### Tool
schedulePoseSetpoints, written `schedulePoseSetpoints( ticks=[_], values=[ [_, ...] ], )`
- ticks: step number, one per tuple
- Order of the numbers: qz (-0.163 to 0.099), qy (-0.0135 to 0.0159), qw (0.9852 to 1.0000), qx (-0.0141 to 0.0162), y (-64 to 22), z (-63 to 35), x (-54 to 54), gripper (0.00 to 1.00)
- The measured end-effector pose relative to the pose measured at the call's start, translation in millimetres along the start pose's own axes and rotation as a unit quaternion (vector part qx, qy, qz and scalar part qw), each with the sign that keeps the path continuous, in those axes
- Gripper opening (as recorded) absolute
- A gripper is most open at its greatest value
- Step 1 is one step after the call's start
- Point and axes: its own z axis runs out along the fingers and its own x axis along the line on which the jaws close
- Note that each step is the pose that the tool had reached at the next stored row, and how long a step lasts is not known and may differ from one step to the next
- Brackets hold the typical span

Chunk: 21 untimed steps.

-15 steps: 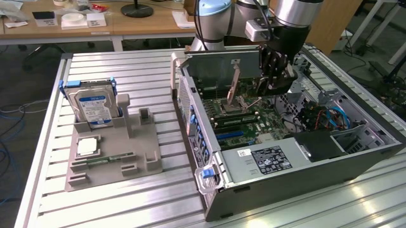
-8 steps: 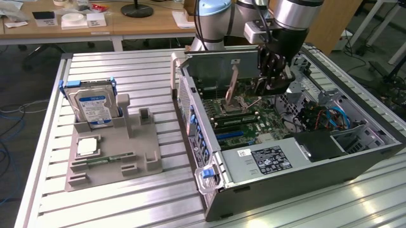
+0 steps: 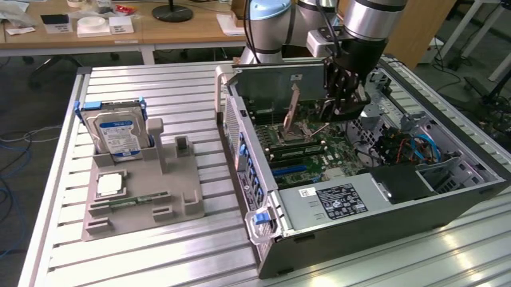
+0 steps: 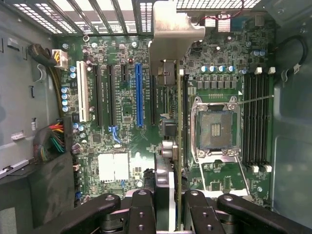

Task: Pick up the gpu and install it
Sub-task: 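Insert the gpu into the slot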

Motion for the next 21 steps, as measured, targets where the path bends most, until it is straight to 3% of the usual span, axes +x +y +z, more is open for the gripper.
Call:
schedulePoseSetpoints(
  ticks=[11, 14, 18, 20, 21],
  values=[
    [0.003, -0.0002, 1.0, 0.0001, 2.4, 1.9, -0.4, 0.28],
    [0.004, -0.0036, 1.0, -0.0001, 2.4, 4.2, -0.6, 0.28],
    [0.005, -0.0053, 1.0, -0.0002, 3.5, 6.4, 1.0, 0.28],
    [0.005, -0.01, 0.9999, -0.0004, 4.8, 7.3, 1.6, 0.28],
    [0.005, -0.0109, 0.9999, -0.0005, 5.7, 7.9, 2.6, 0.28]
  ],
)
